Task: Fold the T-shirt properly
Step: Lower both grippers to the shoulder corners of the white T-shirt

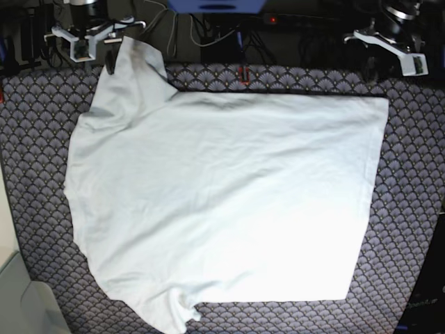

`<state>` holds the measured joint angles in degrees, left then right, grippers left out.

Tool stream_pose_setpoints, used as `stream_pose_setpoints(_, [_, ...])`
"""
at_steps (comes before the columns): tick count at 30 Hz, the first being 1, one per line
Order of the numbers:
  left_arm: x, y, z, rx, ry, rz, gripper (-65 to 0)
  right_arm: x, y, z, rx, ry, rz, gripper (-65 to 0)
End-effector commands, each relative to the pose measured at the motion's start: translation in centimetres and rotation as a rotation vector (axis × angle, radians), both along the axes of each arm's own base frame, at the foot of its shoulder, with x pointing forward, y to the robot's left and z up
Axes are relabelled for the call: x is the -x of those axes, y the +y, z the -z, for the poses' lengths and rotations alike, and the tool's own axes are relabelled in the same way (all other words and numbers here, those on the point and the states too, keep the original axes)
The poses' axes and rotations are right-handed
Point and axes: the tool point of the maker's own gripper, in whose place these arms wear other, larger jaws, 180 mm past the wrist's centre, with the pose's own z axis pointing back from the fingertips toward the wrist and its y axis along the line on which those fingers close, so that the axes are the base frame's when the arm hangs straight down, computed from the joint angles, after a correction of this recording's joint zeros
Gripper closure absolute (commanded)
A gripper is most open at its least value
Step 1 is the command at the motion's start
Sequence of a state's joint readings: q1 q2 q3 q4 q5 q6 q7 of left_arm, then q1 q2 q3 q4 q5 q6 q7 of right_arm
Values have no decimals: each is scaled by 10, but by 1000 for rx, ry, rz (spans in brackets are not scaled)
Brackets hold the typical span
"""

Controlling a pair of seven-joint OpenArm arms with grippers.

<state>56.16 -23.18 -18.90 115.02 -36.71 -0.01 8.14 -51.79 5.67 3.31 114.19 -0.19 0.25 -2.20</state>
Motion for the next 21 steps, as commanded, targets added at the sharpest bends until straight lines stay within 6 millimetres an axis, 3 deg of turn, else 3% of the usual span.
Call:
stream_pose_setpoints(1, [-2,6,-9,-19,-27,-7,-176,-5,1,-8,-4,-39,-7,-291])
stream_pose_setpoints(8, [-7,29,-21,-73,-58,-43,-176,-21,1,-14,-214,-84,57,-332])
stream_pose_setpoints(12, [-6,34,-19,-84,-30,-48,-176,-27,9,-2,-337,-27,51,-332])
stream_pose_setpoints(21, [-7,41,-12,-86,38,-62,-175,-42,-10,-5,-414,-5,38,-332])
